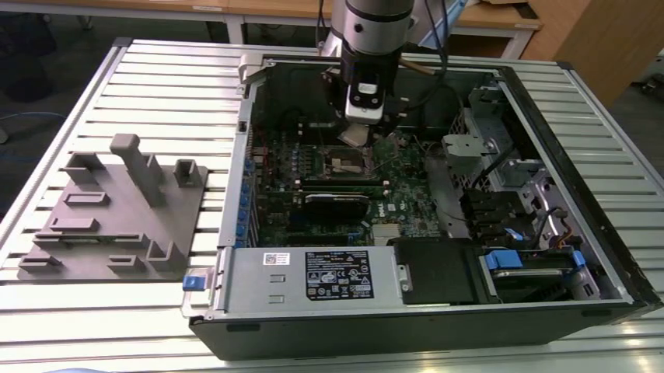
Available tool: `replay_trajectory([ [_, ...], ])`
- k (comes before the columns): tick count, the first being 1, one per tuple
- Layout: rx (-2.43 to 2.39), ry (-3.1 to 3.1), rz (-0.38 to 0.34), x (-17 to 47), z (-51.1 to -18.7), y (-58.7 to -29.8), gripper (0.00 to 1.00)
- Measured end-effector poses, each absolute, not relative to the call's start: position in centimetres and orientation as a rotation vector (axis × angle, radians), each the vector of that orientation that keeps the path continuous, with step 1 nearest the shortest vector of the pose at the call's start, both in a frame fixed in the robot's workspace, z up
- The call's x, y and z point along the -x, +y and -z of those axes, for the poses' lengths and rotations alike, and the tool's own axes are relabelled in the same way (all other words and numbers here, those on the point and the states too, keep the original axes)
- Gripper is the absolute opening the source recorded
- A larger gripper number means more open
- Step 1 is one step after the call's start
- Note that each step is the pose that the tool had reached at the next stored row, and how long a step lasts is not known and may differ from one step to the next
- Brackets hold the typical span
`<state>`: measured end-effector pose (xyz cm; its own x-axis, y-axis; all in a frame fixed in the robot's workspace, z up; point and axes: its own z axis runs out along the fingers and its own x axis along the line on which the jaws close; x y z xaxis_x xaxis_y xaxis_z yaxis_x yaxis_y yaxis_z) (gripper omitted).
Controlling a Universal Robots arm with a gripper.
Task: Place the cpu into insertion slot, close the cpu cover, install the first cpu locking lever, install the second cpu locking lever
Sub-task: 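Place the cpu into insertion slot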
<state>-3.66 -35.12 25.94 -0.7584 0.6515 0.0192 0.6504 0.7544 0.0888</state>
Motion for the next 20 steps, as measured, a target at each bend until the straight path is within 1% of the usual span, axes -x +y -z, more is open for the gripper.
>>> replay_trajectory([
  [20,-1.576,2.681,-0.134,3.66,-25.56,-35.12,0.54],
])
